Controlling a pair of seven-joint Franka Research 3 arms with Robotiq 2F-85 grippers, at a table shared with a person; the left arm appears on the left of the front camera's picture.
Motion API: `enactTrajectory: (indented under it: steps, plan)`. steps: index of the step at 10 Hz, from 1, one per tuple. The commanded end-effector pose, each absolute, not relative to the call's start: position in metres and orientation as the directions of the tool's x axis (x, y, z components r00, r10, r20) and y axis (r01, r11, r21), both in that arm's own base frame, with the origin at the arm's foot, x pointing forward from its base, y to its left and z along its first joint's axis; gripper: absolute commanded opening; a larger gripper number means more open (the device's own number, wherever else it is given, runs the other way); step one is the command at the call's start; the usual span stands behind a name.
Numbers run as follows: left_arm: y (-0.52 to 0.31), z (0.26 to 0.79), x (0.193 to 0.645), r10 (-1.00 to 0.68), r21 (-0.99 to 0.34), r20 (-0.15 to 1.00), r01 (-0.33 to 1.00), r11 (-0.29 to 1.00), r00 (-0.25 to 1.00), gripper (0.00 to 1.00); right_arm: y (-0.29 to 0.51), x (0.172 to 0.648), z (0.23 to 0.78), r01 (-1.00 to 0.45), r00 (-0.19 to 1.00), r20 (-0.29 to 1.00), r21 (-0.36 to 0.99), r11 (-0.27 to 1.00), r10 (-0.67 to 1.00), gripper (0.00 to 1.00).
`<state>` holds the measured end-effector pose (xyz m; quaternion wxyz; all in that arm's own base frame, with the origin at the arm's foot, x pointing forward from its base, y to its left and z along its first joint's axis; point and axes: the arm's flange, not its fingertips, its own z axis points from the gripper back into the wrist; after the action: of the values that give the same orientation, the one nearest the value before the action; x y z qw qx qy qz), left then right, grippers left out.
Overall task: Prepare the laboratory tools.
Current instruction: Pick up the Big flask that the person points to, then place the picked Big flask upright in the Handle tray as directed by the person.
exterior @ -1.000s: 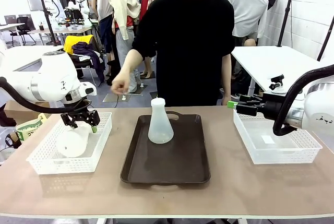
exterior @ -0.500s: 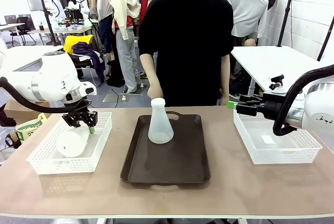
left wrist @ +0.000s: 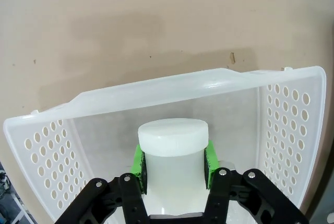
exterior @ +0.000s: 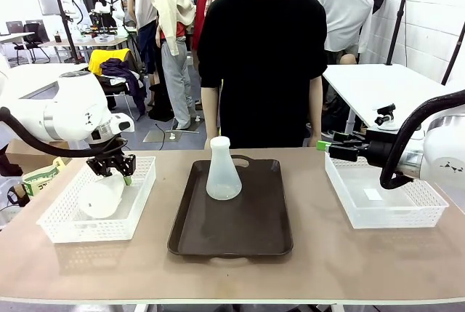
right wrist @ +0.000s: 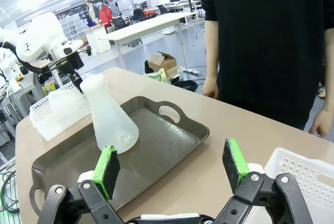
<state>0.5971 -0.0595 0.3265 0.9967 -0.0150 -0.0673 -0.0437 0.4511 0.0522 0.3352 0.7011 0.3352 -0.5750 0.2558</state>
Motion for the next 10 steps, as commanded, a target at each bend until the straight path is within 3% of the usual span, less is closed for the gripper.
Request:
enactTrajectory:
  steps: [1,10]
  plan:
    - [-0.0592,0.327,0.5974,-0.084,-0.024,0.136,0.088,0.996,0.987,0.0,0.0522,0.4521,0.3357,-0.744,0.214,0.977,0.173,0.645,-0.015,1.0]
    - [-0.0592,0.327,0.5974,-0.084,-0.024,0.136,0.088,0.996,0.987,0.0,0.0522,0.4521,0.3357,-0.744,0.214,0.977,0.173,0.645,-0.015,1.0]
